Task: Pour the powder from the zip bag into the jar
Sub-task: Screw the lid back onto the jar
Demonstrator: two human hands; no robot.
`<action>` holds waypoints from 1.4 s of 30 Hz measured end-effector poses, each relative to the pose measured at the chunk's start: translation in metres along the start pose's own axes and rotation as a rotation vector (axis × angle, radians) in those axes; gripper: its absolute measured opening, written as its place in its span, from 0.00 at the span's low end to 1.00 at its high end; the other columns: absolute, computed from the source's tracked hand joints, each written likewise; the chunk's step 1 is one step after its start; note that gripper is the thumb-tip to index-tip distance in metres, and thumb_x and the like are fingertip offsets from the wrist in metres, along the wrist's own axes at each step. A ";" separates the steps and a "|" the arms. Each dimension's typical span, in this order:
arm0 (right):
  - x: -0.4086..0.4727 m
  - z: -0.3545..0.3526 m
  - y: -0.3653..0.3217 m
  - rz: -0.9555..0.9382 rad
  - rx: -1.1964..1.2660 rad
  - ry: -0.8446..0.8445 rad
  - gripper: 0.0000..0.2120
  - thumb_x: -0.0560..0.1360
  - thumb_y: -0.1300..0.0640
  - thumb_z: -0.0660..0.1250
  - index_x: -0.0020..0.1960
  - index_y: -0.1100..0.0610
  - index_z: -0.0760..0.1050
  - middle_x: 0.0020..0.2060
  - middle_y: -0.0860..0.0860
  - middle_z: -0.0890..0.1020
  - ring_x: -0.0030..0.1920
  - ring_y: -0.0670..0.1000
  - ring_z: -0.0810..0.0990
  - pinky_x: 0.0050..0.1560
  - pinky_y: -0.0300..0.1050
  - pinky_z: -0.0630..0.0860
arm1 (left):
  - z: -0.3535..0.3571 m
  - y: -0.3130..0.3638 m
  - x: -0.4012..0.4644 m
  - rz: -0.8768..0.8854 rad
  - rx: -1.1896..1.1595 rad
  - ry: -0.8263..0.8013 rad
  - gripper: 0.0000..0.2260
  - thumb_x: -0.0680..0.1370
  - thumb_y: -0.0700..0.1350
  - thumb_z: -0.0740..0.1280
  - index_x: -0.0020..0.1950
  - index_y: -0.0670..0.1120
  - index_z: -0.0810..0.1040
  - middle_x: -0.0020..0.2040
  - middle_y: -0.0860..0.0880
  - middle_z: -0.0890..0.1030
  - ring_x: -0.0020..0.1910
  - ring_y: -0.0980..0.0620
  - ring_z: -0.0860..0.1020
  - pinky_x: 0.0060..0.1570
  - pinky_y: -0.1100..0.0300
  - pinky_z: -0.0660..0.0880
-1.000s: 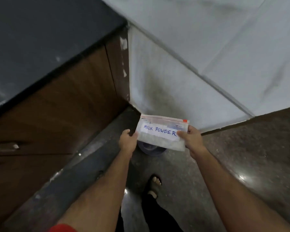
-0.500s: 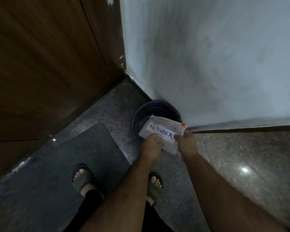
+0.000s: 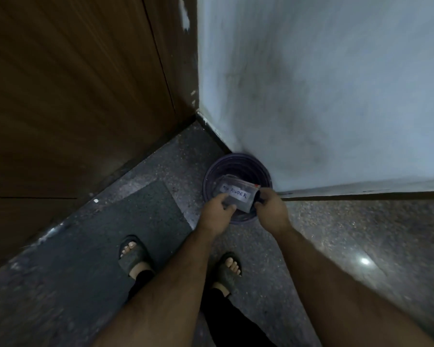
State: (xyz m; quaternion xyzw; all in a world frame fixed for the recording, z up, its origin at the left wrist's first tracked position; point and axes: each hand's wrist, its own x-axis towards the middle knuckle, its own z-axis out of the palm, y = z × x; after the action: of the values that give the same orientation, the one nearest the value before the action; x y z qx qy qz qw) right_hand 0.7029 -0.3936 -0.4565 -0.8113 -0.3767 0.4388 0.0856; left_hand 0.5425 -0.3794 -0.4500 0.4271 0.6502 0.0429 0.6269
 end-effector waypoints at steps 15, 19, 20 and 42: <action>-0.228 -0.087 -0.371 -0.771 -0.267 -0.028 0.20 0.79 0.56 0.68 0.71 0.56 0.74 0.67 0.53 0.79 0.67 0.54 0.77 0.67 0.47 0.70 | -0.285 0.124 -0.296 0.346 0.288 0.504 0.23 0.82 0.49 0.65 0.77 0.49 0.68 0.76 0.50 0.71 0.74 0.53 0.68 0.73 0.60 0.63; -0.289 -0.066 -0.472 -1.005 -0.288 -0.007 0.19 0.78 0.56 0.68 0.69 0.56 0.75 0.65 0.53 0.80 0.65 0.54 0.78 0.67 0.48 0.72 | -0.378 0.119 -0.355 0.420 0.282 0.694 0.22 0.81 0.48 0.66 0.75 0.48 0.71 0.73 0.50 0.74 0.73 0.52 0.71 0.73 0.60 0.64; -0.302 -0.057 -0.494 -1.045 -0.295 -0.001 0.19 0.78 0.55 0.68 0.69 0.56 0.75 0.65 0.53 0.80 0.65 0.54 0.77 0.67 0.48 0.71 | -0.400 0.115 -0.367 0.433 0.268 0.736 0.21 0.81 0.47 0.67 0.74 0.48 0.72 0.72 0.49 0.75 0.72 0.52 0.72 0.73 0.57 0.65; -0.351 0.136 -0.722 -1.023 -0.149 -0.393 0.32 0.70 0.57 0.78 0.71 0.54 0.71 0.64 0.55 0.78 0.61 0.53 0.78 0.61 0.45 0.75 | -0.656 0.013 -0.425 0.110 -0.026 1.116 0.24 0.78 0.46 0.69 0.74 0.45 0.71 0.71 0.48 0.77 0.69 0.48 0.75 0.70 0.54 0.69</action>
State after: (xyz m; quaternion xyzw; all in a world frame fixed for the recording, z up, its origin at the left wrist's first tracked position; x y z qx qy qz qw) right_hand 0.0940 -0.1542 0.0282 -0.4314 -0.7617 0.4568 0.1583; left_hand -0.0741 -0.3160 0.0268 0.3653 0.8595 0.3029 0.1898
